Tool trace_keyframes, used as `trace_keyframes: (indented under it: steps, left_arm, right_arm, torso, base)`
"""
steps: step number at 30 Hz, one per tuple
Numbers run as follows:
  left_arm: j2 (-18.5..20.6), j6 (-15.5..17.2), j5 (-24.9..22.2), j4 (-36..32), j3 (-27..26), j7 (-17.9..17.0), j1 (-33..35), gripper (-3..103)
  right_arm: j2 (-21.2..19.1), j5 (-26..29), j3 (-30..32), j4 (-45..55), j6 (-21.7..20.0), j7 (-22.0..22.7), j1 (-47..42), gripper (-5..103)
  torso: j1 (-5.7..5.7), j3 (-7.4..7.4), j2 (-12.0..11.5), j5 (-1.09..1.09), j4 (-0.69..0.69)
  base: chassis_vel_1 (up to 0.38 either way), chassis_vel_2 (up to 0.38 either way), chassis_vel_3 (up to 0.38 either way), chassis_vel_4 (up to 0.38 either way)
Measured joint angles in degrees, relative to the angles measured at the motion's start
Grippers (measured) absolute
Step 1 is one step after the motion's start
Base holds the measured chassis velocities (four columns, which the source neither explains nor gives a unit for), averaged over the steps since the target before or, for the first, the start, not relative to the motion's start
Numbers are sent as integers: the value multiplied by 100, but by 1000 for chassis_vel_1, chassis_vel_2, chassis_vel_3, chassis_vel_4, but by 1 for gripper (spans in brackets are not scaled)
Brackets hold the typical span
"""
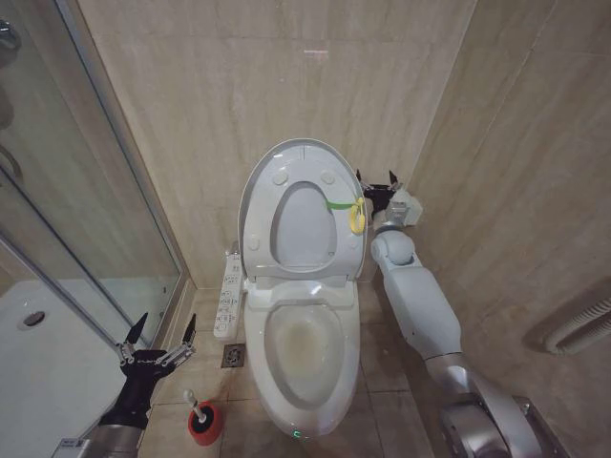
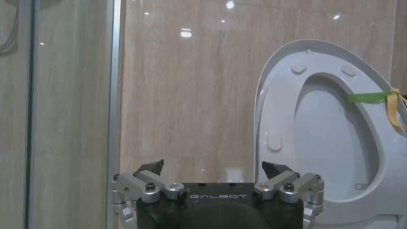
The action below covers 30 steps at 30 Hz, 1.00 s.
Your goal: Open the toilet lid, clean the toilet bowl with a toilet brush, close the toilet lid, and flush.
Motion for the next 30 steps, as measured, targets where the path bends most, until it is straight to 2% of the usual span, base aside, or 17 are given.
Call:
trace_keyframes:
  steps: [11,19,24,30]
  left_arm:
    - [0,0,0,0,0,0,0,100]
    - [0,0,0,0,0,0,0,100]
    - [0,0,0,0,0,0,0,100]
    - [0,0,0,0,0,0,0,100]
  right_arm:
    - [-479,508,-440,630,-271,69,-321,100]
    - [-1260,1293,-701,1642,-596,47,-790,100]
    - [-1524,1437,-690,2149,-687,54,-1103,100]
    - [-1803,1456,-325,2922,-718,81,-2052,100]
  torso:
    - [0,0,0,1,2]
    - [0,0,0,1,0]
    - [0,0,0,1,2]
    - [0,-1,0,1,2]
  base:
    - [0,0,0,0]
    - [0,0,0,0]
    - [0,0,0,0]
    - [0,0,0,0]
